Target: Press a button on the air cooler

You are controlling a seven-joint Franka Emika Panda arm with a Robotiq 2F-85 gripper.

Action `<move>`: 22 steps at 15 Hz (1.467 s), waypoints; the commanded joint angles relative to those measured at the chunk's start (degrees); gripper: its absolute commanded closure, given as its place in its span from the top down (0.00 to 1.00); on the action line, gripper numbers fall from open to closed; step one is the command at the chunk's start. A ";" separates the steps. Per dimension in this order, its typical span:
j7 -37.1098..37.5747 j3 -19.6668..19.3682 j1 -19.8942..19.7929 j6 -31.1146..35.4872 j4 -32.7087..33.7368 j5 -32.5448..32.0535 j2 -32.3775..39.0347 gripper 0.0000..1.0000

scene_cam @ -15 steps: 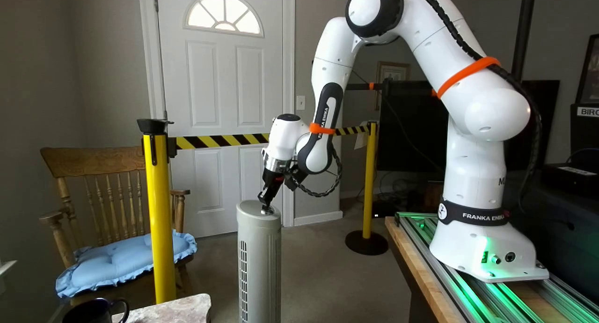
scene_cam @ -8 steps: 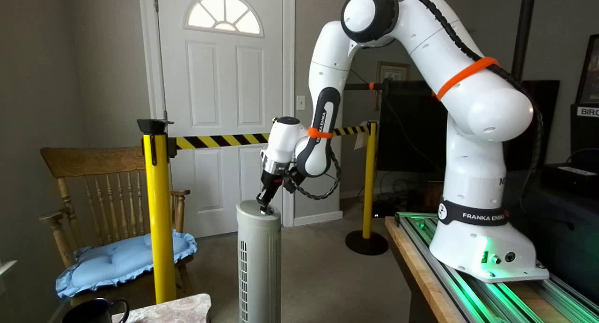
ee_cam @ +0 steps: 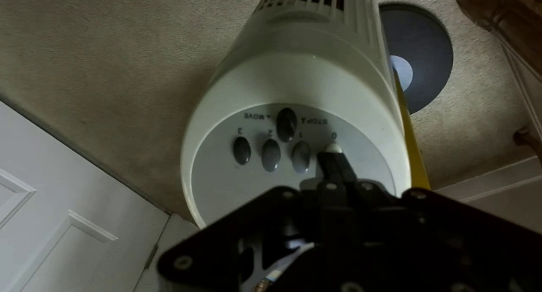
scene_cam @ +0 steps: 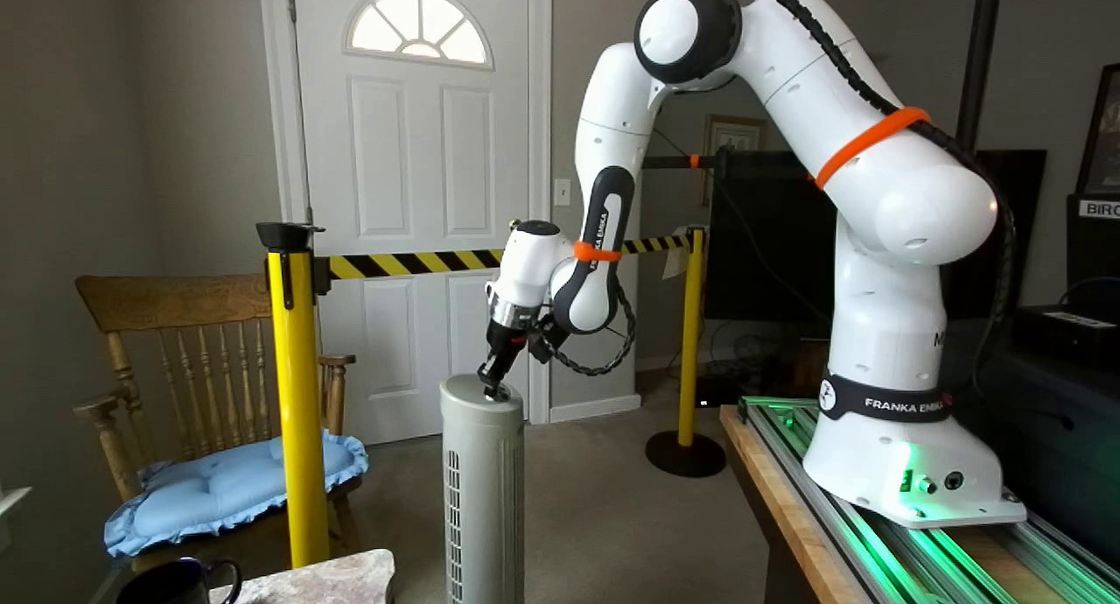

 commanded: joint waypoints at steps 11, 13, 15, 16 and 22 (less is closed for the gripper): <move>-2.58 -9.26 9.19 0.88 -2.14 -0.73 -1.08 0.00; -2.84 -10.45 10.69 -0.25 -4.67 -0.78 -4.15 0.00; -3.71 -9.91 10.83 -1.48 -7.49 -1.12 -7.67 0.00; -4.31 -8.65 10.12 -2.62 -9.24 -1.20 -10.09 0.00; -8.02 1.17 4.99 -14.17 -18.18 4.14 -24.25 0.55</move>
